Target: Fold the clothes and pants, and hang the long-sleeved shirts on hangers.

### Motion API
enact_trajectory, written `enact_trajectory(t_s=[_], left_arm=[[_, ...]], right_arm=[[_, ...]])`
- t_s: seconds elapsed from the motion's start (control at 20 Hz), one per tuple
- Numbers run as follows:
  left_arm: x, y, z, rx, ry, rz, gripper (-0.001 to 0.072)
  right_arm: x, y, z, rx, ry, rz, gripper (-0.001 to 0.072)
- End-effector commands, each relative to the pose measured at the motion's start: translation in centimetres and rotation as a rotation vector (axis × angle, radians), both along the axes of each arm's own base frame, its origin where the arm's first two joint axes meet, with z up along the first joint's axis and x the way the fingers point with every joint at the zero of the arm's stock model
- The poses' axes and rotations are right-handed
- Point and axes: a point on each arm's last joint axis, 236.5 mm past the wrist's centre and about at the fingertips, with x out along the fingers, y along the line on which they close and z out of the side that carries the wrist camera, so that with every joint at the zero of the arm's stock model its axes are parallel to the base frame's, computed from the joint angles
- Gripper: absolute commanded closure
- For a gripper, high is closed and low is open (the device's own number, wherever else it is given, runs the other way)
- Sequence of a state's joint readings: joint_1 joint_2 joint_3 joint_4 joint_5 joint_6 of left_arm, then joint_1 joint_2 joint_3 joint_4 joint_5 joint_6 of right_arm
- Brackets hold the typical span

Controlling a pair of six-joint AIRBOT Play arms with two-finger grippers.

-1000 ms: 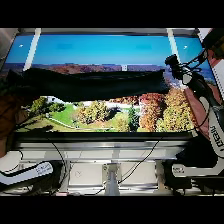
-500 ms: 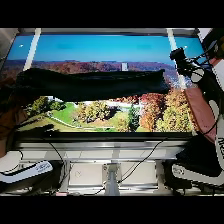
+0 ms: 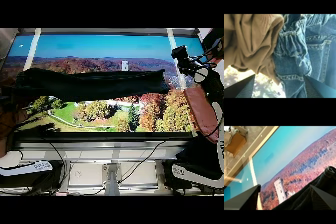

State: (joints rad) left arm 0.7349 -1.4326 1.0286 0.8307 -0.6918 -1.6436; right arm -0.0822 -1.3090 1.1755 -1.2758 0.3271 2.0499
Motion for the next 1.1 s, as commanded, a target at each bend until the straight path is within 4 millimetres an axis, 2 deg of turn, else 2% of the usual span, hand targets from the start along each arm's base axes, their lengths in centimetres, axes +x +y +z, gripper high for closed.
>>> enact_trajectory(t_s=[0.0,0.1,0.25,0.35,0.55,0.65,0.8,1.05], left_arm=[[1.0,0.3,-1.4,-0.025,-0.024,0.015,0.0005],[1.3,1.3,-1.5,0.006,-0.033,0.046,0.0005],[2.3,2.2,-0.6,0.03,-0.086,0.096,0.0007],[3.4,1.8,-0.3,0.058,-0.118,0.07,0.0008],[5.2,0.1,-1.5,0.024,-0.114,0.035,0.0008],[5.8,-0.4,-1.3,0.033,-0.119,0.02,0.0008],[6.4,0.5,-0.8,0.065,-0.135,0.043,0.0011],[7.6,-0.1,-2.3,0.052,-0.118,0.022,0.0023]], right_arm=[[0.0,-0.3,0.2,-0.022,-0.006,0.0,0.0017],[0.0,-0.3,0.2,-0.022,-0.006,0.0,0.0017],[0.0,-0.3,0.2,-0.027,-0.005,0.001,0.0018],[0.0,-0.3,0.1,-0.032,-0.005,0.002,0.0018],[0.0,-0.3,0.1,-0.032,-0.004,0.002,0.0018],[0.0,-0.3,0.1,-0.033,-0.004,0.002,0.0018],[0.0,-0.3,0.1,-0.033,-0.004,0.003,0.0018],[0.0,-0.3,0.1,-0.033,-0.005,0.002,0.0018]])
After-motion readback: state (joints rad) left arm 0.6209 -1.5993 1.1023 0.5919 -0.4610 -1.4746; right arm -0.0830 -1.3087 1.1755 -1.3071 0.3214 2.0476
